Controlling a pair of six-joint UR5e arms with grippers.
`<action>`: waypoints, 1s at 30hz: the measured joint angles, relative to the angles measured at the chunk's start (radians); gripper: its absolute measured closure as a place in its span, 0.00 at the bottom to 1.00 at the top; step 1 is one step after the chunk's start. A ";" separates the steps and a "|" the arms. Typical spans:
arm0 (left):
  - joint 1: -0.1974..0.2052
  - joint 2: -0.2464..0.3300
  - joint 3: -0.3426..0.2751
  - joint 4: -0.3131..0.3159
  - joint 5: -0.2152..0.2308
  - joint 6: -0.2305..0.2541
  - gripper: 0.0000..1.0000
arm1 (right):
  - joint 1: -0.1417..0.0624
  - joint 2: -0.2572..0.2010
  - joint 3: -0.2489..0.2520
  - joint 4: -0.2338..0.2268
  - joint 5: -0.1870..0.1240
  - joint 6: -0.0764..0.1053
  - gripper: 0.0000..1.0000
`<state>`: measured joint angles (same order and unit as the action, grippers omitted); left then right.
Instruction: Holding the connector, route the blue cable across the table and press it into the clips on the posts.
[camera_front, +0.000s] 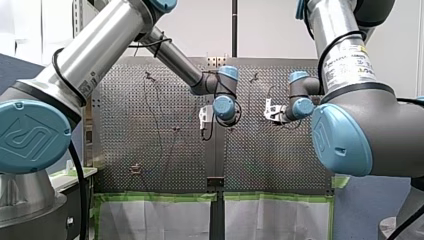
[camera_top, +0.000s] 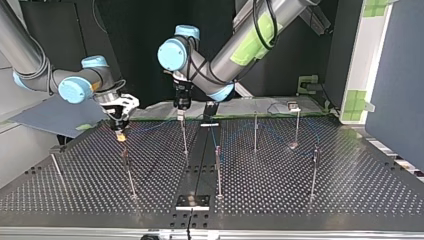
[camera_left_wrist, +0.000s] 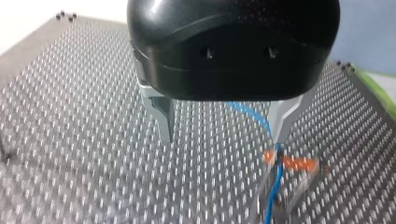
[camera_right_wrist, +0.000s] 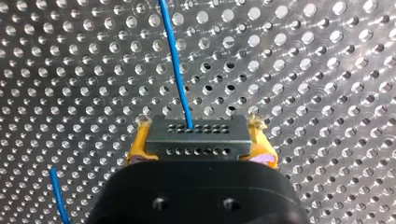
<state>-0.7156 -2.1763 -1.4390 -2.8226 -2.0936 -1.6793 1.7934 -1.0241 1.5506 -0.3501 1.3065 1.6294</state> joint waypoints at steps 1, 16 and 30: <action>-0.008 -0.002 0.001 0.004 0.000 -0.002 0.00 | -0.002 0.000 -0.001 0.000 -0.002 0.000 1.00; -0.119 -0.113 0.104 -0.064 -0.055 -0.073 0.00 | -0.024 0.000 -0.002 0.002 -0.050 -0.001 1.00; -0.147 -0.228 0.219 -0.085 -0.152 -0.080 0.00 | -0.026 0.000 -0.002 0.002 -0.074 -0.001 1.00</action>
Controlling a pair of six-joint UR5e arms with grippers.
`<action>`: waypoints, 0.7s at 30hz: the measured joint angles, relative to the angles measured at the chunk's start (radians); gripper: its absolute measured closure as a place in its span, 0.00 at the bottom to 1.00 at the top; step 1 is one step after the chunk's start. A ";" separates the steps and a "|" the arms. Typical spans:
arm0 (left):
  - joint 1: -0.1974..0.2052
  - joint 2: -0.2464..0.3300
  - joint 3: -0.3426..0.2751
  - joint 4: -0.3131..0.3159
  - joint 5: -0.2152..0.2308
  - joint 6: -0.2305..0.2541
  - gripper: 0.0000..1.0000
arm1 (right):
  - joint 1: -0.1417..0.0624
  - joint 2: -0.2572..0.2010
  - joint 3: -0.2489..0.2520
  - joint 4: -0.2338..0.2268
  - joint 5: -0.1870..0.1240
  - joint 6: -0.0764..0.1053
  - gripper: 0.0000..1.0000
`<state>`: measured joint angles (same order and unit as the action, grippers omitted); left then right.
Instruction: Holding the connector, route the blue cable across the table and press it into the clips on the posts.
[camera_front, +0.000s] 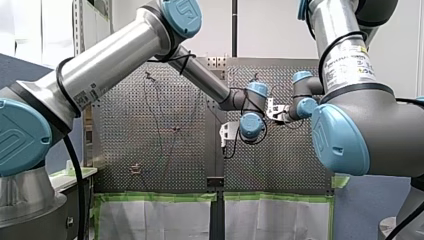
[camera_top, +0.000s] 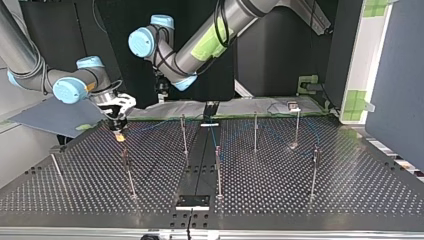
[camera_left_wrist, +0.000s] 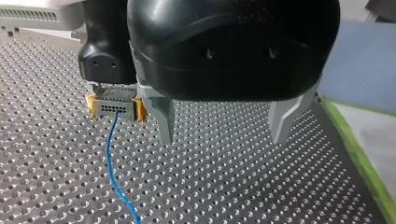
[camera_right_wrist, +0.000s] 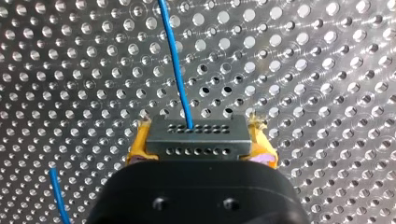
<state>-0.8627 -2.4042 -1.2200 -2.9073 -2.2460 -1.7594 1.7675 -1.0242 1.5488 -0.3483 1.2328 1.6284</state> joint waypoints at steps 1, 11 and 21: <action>-0.003 -0.007 0.007 0.006 -0.007 0.000 0.00 | 0.000 0.000 0.000 0.000 -0.001 0.000 1.00; -0.017 -0.060 0.094 0.079 -0.088 0.001 0.00 | 0.000 0.001 0.001 0.000 -0.007 0.002 1.00; -0.014 -0.069 0.174 0.124 -0.157 0.009 0.00 | -0.001 0.001 0.001 0.000 -0.007 0.003 1.00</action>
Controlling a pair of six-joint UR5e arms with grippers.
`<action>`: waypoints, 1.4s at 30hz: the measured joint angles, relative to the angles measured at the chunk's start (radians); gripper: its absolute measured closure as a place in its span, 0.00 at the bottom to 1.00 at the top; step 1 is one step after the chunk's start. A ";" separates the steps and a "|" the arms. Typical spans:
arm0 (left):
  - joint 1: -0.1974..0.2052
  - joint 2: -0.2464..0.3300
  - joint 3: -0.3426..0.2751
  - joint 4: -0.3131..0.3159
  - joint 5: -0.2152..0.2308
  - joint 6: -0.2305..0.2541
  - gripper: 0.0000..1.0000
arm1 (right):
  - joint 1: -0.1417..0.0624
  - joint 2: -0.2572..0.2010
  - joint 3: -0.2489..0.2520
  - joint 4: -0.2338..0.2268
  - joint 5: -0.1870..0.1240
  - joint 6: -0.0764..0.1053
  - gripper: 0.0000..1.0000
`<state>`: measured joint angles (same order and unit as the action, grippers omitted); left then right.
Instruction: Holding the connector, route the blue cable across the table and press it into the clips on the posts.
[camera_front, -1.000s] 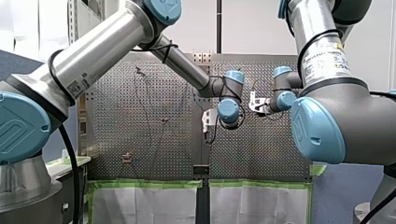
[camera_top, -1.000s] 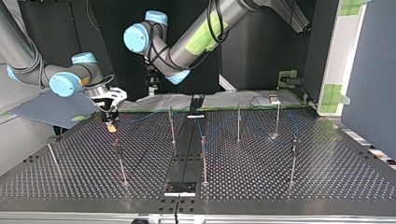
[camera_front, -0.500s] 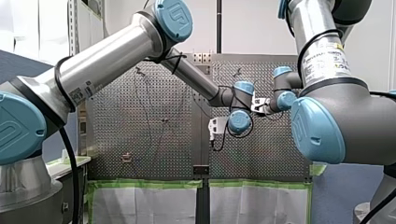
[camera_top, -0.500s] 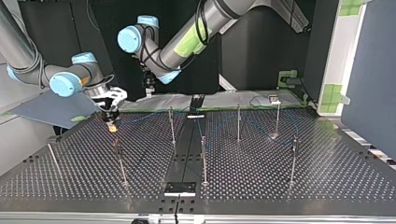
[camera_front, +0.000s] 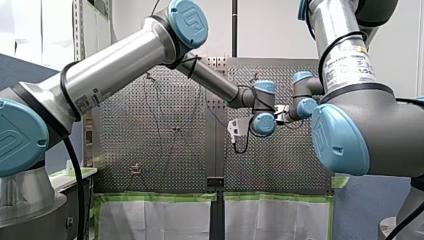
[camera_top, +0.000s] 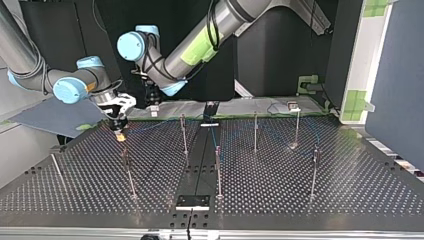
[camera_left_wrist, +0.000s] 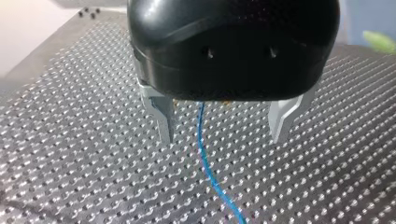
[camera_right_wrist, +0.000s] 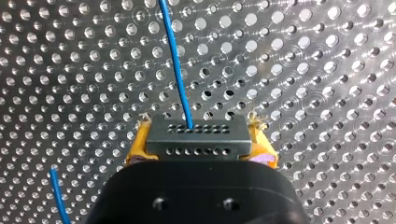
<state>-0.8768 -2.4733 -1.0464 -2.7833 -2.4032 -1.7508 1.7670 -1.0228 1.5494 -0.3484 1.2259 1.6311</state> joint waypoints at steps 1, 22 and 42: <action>0.003 -0.005 0.008 -0.001 0.000 0.001 0.00 | 0.000 0.000 0.000 0.000 0.000 0.000 1.00; 0.061 -0.081 0.149 -0.021 0.027 -0.013 0.00 | 0.000 0.000 0.000 0.000 0.000 -0.002 1.00; 0.075 -0.118 0.168 -0.077 0.065 -0.036 0.21 | 0.000 -0.011 -0.015 0.002 -0.002 -0.004 1.00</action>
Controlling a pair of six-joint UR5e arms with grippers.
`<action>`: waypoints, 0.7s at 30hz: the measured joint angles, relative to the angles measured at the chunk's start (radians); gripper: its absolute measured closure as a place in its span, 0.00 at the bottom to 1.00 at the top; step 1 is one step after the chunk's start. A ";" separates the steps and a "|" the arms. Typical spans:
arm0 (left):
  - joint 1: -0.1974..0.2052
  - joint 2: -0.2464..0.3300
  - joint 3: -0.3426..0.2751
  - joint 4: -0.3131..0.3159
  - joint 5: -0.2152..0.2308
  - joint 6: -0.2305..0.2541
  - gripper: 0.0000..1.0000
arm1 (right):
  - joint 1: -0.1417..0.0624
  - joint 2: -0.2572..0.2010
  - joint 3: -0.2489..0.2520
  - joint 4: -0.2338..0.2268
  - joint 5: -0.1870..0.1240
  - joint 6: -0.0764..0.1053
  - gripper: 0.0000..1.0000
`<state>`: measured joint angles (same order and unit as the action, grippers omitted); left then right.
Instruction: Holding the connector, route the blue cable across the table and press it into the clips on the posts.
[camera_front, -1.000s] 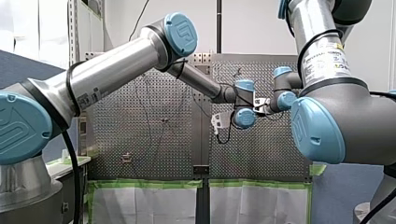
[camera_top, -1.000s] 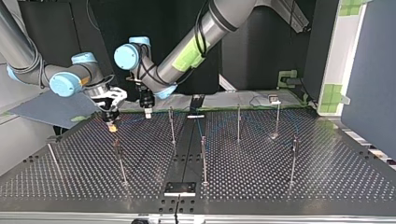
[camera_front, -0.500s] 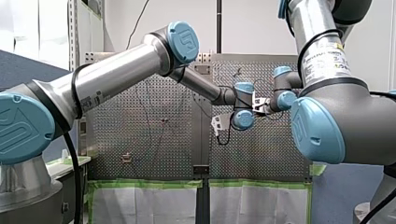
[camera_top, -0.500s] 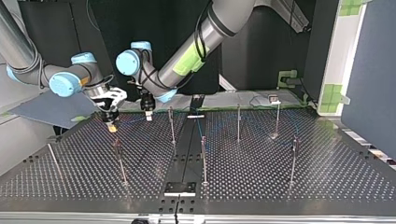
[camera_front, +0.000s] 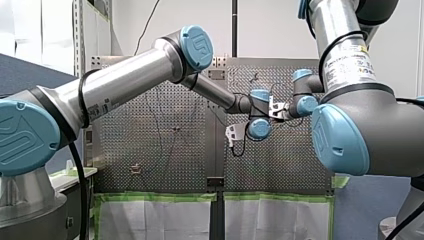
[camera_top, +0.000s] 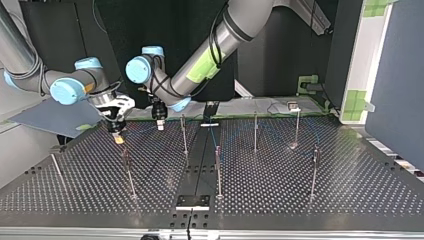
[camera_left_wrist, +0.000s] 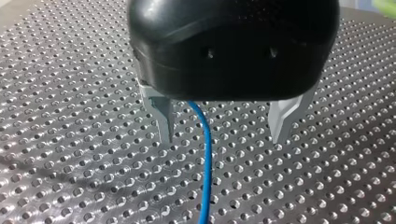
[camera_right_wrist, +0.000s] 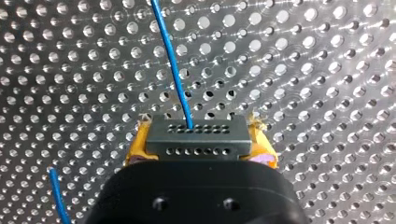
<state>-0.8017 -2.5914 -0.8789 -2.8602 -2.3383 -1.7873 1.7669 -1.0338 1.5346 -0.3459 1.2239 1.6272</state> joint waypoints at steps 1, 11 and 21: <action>0.001 0.000 0.000 -0.001 0.003 0.000 0.33 | 0.000 -0.001 -0.001 0.001 0.000 0.000 1.00; 0.010 0.000 0.000 -0.006 0.021 -0.005 1.00 | 0.009 -0.020 -0.005 0.005 -0.005 0.002 1.00; 0.005 0.010 0.015 -0.035 -0.024 -0.049 1.00 | 0.015 -0.032 -0.005 0.024 -0.022 0.006 1.00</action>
<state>-0.7969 -2.5816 -0.8640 -2.8957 -2.3618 -1.8366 1.7814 -1.0658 1.5301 -0.3217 1.2017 1.6335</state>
